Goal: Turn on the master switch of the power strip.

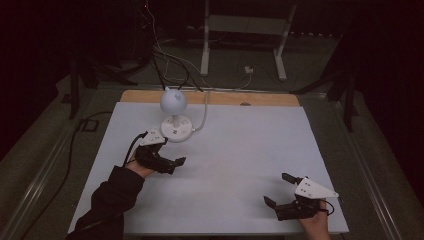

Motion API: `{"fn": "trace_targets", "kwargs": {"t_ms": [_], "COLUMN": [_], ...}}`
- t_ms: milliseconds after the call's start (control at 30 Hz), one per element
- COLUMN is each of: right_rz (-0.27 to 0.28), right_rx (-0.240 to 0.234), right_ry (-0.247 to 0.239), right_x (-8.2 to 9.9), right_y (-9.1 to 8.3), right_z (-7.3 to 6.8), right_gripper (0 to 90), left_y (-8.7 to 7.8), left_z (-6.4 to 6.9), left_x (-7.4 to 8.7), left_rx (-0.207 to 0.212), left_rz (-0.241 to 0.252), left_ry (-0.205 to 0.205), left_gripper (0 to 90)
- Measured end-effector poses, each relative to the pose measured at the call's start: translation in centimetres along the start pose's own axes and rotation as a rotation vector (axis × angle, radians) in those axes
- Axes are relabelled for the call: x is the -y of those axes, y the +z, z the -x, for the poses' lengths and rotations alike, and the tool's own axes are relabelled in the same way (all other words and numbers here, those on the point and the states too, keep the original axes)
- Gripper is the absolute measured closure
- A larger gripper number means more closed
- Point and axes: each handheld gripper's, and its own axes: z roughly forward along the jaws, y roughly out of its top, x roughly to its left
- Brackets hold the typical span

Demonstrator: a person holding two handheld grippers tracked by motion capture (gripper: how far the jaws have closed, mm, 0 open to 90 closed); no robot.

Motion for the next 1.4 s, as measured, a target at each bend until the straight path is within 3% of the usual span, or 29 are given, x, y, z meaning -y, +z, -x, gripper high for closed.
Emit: {"fn": "trace_targets", "kwargs": {"t_ms": [233,367,533,867,1133,1300,1400], "right_rz": [-0.002,0.003,0.005,0.011,0.011,0.012,0.012], "right_rx": [-0.002,0.003,0.003,0.001,-0.002,-0.005,-0.003], "right_ry": [-0.001,0.002,-0.001,0.002,0.006,0.007,0.009], "right_x": [0.0,0.0,0.0,0.0,0.0,0.0,0.0], "right_y": [0.1,0.0,0.0,-0.1,-0.1,-0.1,-0.2], "right_z": [0.0,0.0,-0.1,-0.1,-0.1,-0.1,-0.1], "right_gripper": [0.1,0.0,0.0,0.0,0.0,0.0,0.0], "left_y": [1.2,1.9,2.7,4.5,5.7,6.2,6.7], "left_z": [-0.2,-0.4,-0.6,-1.4,-1.8,-1.9,-2.1], "left_x": [-0.6,-0.9,-1.0,-1.3,-1.7,-2.1,-2.5], "left_rx": [-0.019,-0.035,-0.051,-0.103,-0.153,-0.171,-0.202], "left_rz": [-0.037,-0.012,-0.001,-0.042,-0.086,-0.093,-0.102], "left_ry": [-0.021,-0.048,-0.047,-0.06,-0.051,-0.036,-0.034], "left_gripper": [0.2,0.3,0.3,1.1,7.5,16.9,22.9]}}
